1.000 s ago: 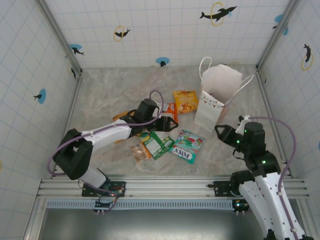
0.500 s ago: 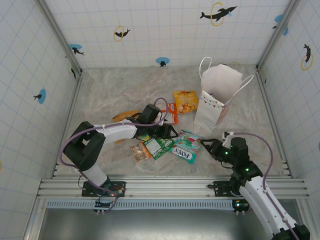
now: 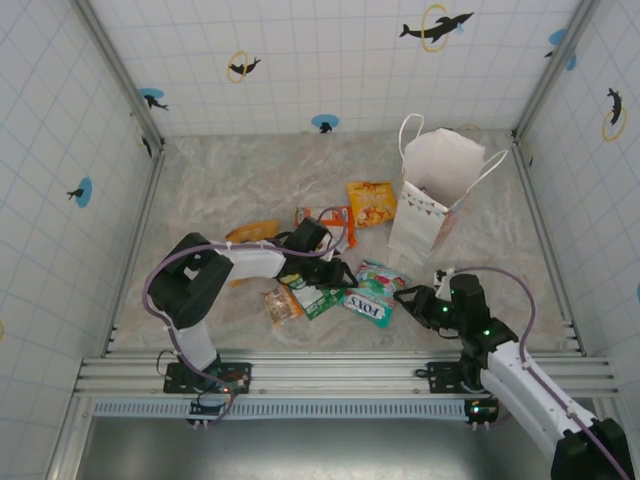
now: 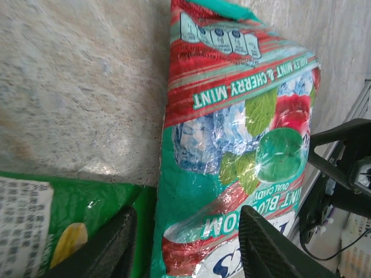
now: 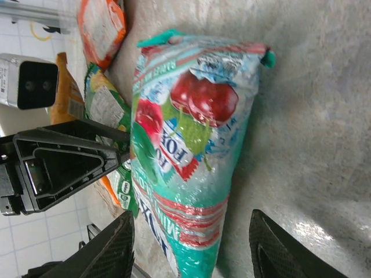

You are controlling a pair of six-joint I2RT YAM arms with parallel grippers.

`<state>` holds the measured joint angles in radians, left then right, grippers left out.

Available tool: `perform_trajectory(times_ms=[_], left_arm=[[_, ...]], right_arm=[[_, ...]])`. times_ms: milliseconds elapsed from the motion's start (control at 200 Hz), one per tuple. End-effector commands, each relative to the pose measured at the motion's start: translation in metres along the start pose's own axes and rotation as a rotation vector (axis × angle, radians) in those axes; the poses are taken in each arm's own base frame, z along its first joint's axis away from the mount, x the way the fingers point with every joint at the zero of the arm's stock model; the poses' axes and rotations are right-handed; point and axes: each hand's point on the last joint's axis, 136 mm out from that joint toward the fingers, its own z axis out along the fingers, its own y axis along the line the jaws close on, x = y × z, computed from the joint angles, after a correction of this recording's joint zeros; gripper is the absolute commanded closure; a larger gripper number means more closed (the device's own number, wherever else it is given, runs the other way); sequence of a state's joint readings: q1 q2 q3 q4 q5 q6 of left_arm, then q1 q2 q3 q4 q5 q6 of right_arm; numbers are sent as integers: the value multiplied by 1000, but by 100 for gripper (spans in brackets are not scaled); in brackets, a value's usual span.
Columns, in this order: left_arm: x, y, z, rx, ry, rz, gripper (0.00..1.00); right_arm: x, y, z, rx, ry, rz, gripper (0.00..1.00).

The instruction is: Place the snacks into the paper bag

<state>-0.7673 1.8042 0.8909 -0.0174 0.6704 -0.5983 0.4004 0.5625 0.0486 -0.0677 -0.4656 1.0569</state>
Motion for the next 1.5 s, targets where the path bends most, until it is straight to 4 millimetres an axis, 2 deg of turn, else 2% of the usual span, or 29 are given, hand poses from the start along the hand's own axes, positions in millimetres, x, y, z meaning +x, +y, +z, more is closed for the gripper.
perform_trajectory(times_ms=[0,210,230,390,510,646,776,796,921,1211,1341,1496], left_arm=[[0,-4,6,19,14,35,54],[-1,-3,9,27,17,24,60],[-1,-4,10,30,18,28,61],[-6,-4,17,38,26,20,66],[-9,-4,23,39,35,16,69],[-9,-8,27,62,42,25,70],[2,-6,34,79,89,5,71],[-7,-16,32,93,72,25,71],[-12,-22,30,104,71,38,71],[-19,-13,19,6,-2,57,63],[-23,-16,10,-15,-40,54,58],[-37,-23,-4,-58,-104,63,45]], right_arm=[[15,-12,6,4,66,12,47],[23,-11,13,12,139,-8,47],[21,-5,14,-13,134,-31,47],[17,7,16,-37,148,-62,48],[19,6,18,-46,153,-68,50],[11,13,18,-74,108,-92,54],[1,21,16,-86,65,-110,57],[-1,23,16,-89,54,-115,58],[-8,30,15,-111,15,-127,63],[-3,25,12,-48,54,-178,91],[-2,25,7,-25,62,-208,95],[-7,43,-1,-51,42,-266,99]])
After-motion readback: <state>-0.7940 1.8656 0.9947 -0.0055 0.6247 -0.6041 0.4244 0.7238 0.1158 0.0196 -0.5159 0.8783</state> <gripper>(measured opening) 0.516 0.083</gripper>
